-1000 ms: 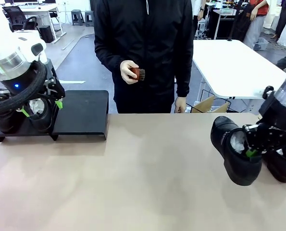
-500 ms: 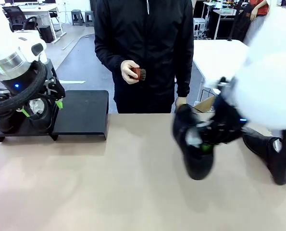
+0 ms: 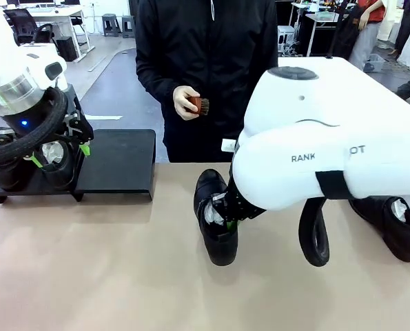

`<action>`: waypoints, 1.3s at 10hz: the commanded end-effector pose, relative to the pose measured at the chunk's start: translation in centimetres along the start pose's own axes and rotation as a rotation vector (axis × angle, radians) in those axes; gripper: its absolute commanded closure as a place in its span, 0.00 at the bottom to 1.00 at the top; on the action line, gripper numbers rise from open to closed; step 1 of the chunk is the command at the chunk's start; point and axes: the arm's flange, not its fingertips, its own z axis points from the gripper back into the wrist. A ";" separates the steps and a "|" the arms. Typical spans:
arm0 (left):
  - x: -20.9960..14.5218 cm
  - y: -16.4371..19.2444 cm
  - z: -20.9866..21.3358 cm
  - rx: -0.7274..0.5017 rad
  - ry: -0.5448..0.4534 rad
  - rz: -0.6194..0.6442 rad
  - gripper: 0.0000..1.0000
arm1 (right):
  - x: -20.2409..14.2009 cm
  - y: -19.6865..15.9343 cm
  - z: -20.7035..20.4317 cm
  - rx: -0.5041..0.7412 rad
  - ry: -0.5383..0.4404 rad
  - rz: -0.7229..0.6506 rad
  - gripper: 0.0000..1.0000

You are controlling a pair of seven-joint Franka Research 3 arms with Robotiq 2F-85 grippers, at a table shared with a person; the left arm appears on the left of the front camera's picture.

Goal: Organize the shoes by placing them on the stand.
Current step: Pick up one Shoe and place it in the middle of the table.

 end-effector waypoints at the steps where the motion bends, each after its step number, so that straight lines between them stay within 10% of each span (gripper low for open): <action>1: 0.1 0.2 0.1 0.006 -0.014 -0.005 0.00 | -0.6 1.1 0.0 0.034 -0.024 -0.056 1.00; 8: 0.1 0.2 0.1 0.006 -0.014 -0.005 0.00 | -1.9 1.5 -5.2 0.091 0.068 -0.044 0.98; 13: 0.1 0.2 0.1 0.006 -0.014 -0.005 0.00 | -2.4 1.1 -5.0 0.091 0.074 -0.060 0.15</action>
